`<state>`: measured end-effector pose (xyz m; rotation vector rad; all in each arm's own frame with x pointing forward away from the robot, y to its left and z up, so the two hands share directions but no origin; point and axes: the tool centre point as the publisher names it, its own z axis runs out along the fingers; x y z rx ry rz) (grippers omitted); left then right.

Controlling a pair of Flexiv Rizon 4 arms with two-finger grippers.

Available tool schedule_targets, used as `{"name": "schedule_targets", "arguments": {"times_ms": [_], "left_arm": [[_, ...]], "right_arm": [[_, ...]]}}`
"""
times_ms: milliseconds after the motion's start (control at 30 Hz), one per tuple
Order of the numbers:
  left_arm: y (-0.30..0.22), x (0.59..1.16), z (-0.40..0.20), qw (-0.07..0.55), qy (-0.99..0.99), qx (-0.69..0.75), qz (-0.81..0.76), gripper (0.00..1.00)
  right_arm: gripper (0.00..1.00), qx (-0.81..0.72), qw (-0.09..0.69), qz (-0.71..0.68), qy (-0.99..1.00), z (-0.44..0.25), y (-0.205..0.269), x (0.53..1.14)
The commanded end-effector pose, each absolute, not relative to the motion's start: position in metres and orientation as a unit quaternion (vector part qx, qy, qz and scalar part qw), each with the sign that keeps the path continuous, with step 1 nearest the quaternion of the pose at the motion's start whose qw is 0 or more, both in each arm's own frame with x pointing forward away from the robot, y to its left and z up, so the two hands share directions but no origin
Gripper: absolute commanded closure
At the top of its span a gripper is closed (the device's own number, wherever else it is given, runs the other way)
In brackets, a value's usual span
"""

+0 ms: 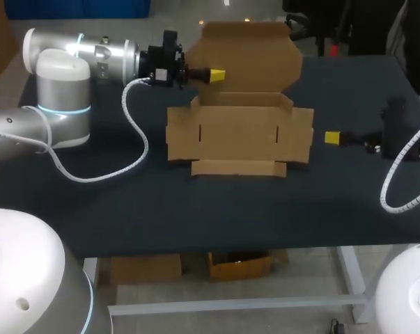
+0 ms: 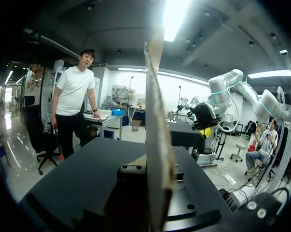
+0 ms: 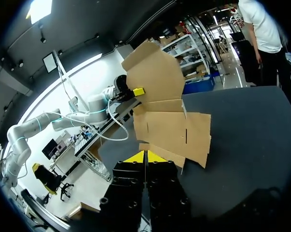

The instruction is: Assemble the packaging by folding the flat box into shape, placing the metal phone stand inside, and closing the box properly

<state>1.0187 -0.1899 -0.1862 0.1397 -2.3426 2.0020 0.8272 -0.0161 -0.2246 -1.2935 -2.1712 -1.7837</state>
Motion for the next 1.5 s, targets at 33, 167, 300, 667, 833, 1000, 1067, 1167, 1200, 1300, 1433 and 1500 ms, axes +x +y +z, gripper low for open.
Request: {"name": "schedule_targets", "arguments": {"times_ms": [33, 167, 300, 667, 833, 1000, 1067, 1167, 1200, 1300, 1433, 1500], "left_arm": [[-0.192, 1.015, -0.186, 0.016, -0.756, 0.048, 0.653, 1.0], [-0.192, 1.016, -0.186, 0.002, -0.754, 0.048, 0.655, 1.0], [-0.189, 1.015, -0.186, -0.005, -0.75, 0.048, 0.659, 1.0], [-0.191, 1.007, -0.186, 0.005, -0.747, 0.027, 0.665, 1.0], [-0.194, 1.003, -0.189, 0.009, -0.753, 0.019, 0.658, 1.0], [-0.195, 1.0, -0.19, 0.012, -0.755, 0.017, 0.655, 1.0], [-0.195, 0.998, -0.189, 0.012, -0.756, 0.017, 0.654, 1.0], [-0.194, 0.996, -0.189, 0.012, -0.757, 0.016, 0.653, 1.0], [-0.194, 0.996, -0.189, 0.012, -0.756, 0.016, 0.654, 1.0], [-0.194, 0.995, -0.189, 0.012, -0.755, 0.015, 0.656, 1.0], [-0.194, 0.993, -0.189, 0.013, -0.755, 0.012, 0.656, 1.0], [-0.194, 0.992, -0.189, 0.012, -0.755, 0.012, 0.656, 1.0]], "right_arm": [[1.0, -0.416, 0.02, -0.576, -0.703, -0.225, -0.016, 0.822], [1.0, -0.41, 0.018, -0.578, -0.705, -0.226, -0.013, 0.82], [1.0, -0.408, 0.024, -0.579, -0.706, -0.23, -0.01, 0.819], [1.0, -0.406, 0.031, -0.578, -0.707, -0.236, -0.005, 0.816], [1.0, -0.407, 0.035, -0.578, -0.706, -0.24, -0.002, 0.815], [1.0, -0.408, 0.041, -0.576, -0.707, -0.244, 0.001, 0.814], [1.0, -0.407, 0.042, -0.576, -0.707, -0.245, 0.002, 0.813], [1.0, -0.406, 0.043, -0.576, -0.708, -0.245, 0.005, 0.812], [1.0, -0.405, 0.043, -0.576, -0.709, -0.245, 0.005, 0.812], [1.0, -0.403, 0.041, -0.575, -0.711, -0.246, 0.008, 0.811], [1.0, -0.404, 0.031, -0.573, -0.712, -0.25, 0.013, 0.811], [1.0, -0.41, 0.013, -0.566, -0.715, -0.255, 0.017, 0.811]]}}
